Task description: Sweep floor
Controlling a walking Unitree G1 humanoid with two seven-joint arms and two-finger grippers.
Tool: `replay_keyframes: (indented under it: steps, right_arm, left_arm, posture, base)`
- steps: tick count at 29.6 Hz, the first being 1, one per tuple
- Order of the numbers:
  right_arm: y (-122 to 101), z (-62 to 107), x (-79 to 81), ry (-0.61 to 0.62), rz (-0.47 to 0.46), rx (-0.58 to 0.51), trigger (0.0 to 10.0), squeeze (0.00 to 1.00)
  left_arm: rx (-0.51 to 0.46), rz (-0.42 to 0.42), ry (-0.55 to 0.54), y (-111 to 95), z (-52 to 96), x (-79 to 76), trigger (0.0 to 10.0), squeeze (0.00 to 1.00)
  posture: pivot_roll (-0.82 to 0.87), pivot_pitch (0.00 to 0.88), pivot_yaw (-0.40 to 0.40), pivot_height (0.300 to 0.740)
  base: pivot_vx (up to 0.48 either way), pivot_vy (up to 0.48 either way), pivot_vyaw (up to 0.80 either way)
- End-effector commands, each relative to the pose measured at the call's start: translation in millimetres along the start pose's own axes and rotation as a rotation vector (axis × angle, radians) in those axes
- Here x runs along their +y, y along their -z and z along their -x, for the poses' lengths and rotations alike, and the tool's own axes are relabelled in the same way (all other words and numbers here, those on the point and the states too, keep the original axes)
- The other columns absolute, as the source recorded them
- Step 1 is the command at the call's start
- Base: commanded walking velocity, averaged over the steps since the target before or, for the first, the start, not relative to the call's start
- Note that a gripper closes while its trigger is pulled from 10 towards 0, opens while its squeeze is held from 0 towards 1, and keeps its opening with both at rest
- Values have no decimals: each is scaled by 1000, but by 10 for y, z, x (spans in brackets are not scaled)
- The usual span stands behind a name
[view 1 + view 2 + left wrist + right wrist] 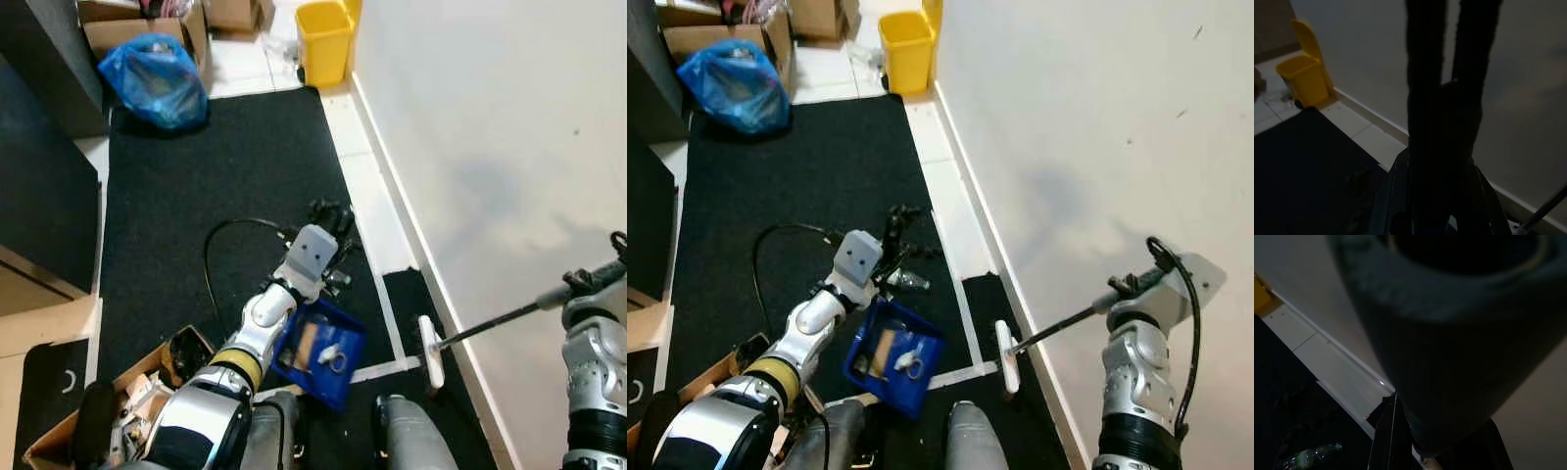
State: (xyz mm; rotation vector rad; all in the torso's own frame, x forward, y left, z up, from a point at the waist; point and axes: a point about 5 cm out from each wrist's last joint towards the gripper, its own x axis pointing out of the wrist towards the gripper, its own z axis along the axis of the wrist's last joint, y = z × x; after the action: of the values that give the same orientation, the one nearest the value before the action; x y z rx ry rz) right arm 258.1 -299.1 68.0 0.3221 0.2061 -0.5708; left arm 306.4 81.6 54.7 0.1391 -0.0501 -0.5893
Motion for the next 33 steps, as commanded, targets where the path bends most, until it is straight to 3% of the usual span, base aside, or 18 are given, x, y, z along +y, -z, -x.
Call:
replay_keyframes:
  steps: [1,4,16,22,26,33]
  right_arm:
    - [21,-9,-64,15,12,3,10000,0]
    - [1,-38,-72,10,30,-3,10000,0]
    - [-28,-61,-183,42,88,-26,10000,0]
    - [-38,-74,-210,56,99,-32,10000,0]
    - [-11,-87,-259,86,116,-11,10000,0]
    - [20,-117,-301,101,161,17,10000,0]
  left_arm:
    - [-1,53,-2,11,-24,-74,10000,0]
    - [26,131,-66,81,27,-7,10000,0]
    - [21,264,-152,141,96,94,10000,0]
    - [-2,295,-249,91,109,315,10000,0]
    - [-25,278,-336,25,157,569,10000,0]
    - [-30,240,-401,9,303,834,10000,0]
  posture:
    - [-34,60,-58,740]
    - [-34,63,-64,740]
    - [-35,74,-65,740]
    - [-39,71,-62,740]
    - [-29,64,-63,740]
    - [-17,54,-69,740]
  base:
    - [0,0,0]
    - [0,0,0]
    - [0,0,0]
    - [0,0,0]
    - [0,0,0]
    - [0,0,0]
